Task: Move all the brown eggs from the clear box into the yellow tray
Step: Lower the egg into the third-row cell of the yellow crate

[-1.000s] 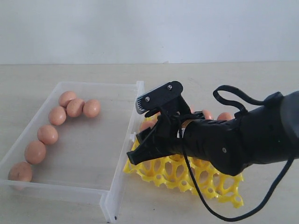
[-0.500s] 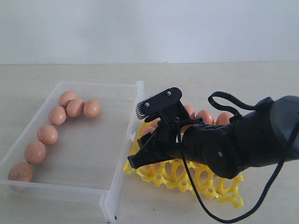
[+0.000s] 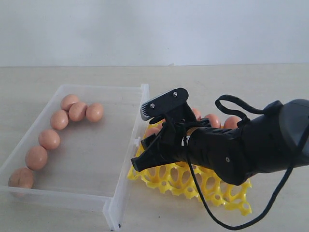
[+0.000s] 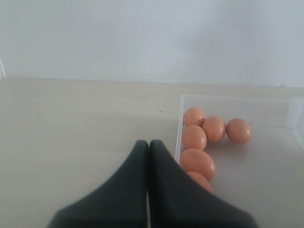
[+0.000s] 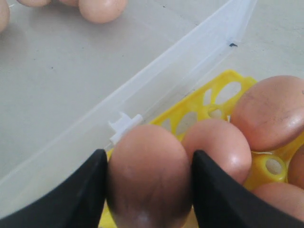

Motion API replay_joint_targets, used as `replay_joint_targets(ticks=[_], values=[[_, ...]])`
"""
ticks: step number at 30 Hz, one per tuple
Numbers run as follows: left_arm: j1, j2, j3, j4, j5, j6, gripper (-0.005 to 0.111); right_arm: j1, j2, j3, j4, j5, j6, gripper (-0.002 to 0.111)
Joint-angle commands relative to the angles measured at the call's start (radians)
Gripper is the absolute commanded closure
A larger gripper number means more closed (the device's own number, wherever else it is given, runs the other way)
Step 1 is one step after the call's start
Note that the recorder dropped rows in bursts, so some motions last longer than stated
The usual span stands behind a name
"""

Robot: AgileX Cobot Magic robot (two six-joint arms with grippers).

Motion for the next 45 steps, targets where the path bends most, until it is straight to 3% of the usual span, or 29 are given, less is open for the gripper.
replay_joint_targets(ticks=[1,5,19,25,45], values=[[0.001,0.003,-0.004,-0.005,0.0,0.001,0.111,0.0,-0.002,-0.005,0.0,-0.017,-0.002,0.105],[0.001,0.003,-0.004,-0.005,0.0,0.001,0.111,0.0,-0.002,-0.005,0.0,-0.015,-0.002,0.068],[0.001,0.003,-0.004,-0.005,0.0,0.001,0.111,0.0,0.005,-0.005,0.003,0.005,0.027,0.067],[0.001,0.003,-0.004,-0.005,0.0,0.001,0.111,0.0,0.032,-0.005,0.007,0.007,0.07,0.05],[0.001,0.003,-0.004,-0.005,0.0,0.001,0.111,0.0,0.012,-0.033,0.007,0.054,0.07,0.05]])
